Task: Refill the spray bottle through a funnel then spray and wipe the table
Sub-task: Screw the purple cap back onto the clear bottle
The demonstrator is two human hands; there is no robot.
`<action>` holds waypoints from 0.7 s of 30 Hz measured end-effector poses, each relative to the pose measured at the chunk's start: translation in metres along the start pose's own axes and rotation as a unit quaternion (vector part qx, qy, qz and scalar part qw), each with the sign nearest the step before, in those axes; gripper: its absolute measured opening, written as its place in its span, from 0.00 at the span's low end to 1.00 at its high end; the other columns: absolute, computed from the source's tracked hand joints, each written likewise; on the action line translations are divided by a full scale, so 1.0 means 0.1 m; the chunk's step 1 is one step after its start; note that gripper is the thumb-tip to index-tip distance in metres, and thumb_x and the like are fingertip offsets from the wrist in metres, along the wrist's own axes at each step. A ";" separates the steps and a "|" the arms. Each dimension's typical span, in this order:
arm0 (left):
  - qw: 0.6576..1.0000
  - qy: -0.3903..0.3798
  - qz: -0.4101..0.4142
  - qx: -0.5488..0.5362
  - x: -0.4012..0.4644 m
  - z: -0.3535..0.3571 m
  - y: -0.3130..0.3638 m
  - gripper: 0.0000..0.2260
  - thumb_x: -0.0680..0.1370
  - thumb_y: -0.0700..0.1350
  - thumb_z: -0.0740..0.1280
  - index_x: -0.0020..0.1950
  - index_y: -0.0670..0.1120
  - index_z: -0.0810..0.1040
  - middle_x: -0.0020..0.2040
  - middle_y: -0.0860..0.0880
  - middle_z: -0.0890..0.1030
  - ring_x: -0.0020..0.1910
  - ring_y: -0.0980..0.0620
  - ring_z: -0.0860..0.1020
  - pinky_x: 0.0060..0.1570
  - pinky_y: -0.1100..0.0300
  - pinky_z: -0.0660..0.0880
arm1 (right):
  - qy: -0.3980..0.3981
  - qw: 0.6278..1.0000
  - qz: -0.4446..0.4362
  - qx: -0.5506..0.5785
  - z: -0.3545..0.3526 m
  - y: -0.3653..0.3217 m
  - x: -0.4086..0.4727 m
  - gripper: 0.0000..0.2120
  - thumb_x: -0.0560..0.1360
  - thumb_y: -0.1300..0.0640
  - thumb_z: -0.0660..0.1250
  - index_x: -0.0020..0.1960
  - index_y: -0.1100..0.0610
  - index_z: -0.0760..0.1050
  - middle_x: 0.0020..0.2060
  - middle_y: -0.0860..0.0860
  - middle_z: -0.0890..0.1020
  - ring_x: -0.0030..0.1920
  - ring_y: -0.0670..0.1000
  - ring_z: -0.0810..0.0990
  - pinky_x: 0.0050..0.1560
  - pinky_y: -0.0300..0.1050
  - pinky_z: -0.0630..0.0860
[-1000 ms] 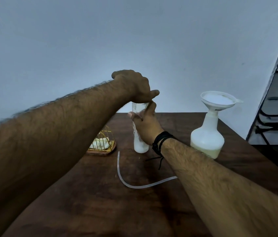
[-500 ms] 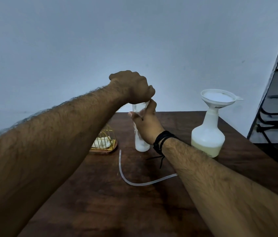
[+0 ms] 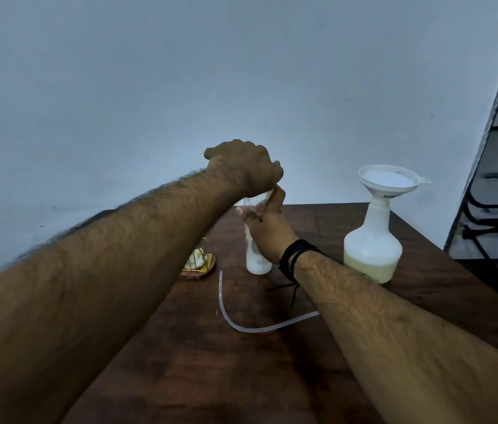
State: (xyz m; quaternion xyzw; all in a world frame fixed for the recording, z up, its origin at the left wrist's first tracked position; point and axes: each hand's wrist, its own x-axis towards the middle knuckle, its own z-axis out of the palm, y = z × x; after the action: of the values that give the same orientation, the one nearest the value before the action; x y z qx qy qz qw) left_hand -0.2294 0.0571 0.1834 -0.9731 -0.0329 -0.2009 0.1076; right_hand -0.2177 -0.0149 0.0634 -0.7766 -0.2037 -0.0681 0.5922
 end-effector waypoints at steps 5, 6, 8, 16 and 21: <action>0.979 -0.126 0.101 -0.123 0.07 -0.06 -0.23 0.18 0.83 0.60 0.56 0.66 0.50 0.71 0.57 0.43 0.79 0.51 0.45 0.74 0.50 0.54 0.68 | -0.008 1.000 0.002 -0.006 0.00 -0.03 -0.01 0.34 0.84 0.52 0.66 0.80 0.52 0.47 0.75 0.57 0.70 0.68 0.58 0.76 0.58 0.48 0.71; 0.973 -0.136 0.115 -0.149 0.07 -0.07 -0.28 0.19 0.83 0.59 0.58 0.69 0.51 0.71 0.61 0.44 0.79 0.53 0.47 0.74 0.53 0.54 0.70 | -0.006 1.000 0.001 -0.007 0.01 -0.03 0.00 0.34 0.84 0.52 0.66 0.80 0.52 0.48 0.74 0.57 0.71 0.67 0.58 0.77 0.57 0.48 0.72; 0.965 -0.134 0.127 -0.188 0.06 -0.07 -0.37 0.23 0.81 0.62 0.61 0.73 0.54 0.70 0.65 0.48 0.77 0.57 0.50 0.73 0.60 0.54 0.71 | -0.007 1.000 0.001 -0.002 0.00 -0.03 0.00 0.32 0.84 0.53 0.65 0.79 0.52 0.48 0.72 0.56 0.73 0.66 0.57 0.78 0.57 0.47 0.72; 0.996 -0.019 -0.065 -0.066 0.12 -0.06 -1.46 0.19 0.81 0.43 0.64 0.71 0.49 0.72 0.65 0.44 0.78 0.63 0.41 0.76 0.59 0.50 0.73 | -0.023 1.000 -0.013 -0.003 -0.02 -0.02 -0.02 0.31 0.85 0.53 0.64 0.79 0.51 0.48 0.70 0.54 0.72 0.60 0.50 0.76 0.59 0.48 0.73; 0.966 -0.101 0.005 -0.237 0.05 -0.19 -0.89 0.23 0.78 0.67 0.61 0.59 0.50 0.77 0.47 0.52 0.83 0.46 0.51 0.83 0.42 0.56 0.78 | -0.032 0.999 -0.009 0.002 -0.04 0.00 -0.02 0.32 0.85 0.52 0.64 0.79 0.50 0.47 0.67 0.53 0.74 0.59 0.50 0.77 0.58 0.48 0.73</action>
State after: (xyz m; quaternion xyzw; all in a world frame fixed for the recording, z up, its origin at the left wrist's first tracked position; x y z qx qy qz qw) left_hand -0.2417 0.1396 0.2202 -0.9862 0.0097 -0.1034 -0.1292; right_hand -0.2192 -0.0195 0.0640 -0.7756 -0.2299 -0.0479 0.5860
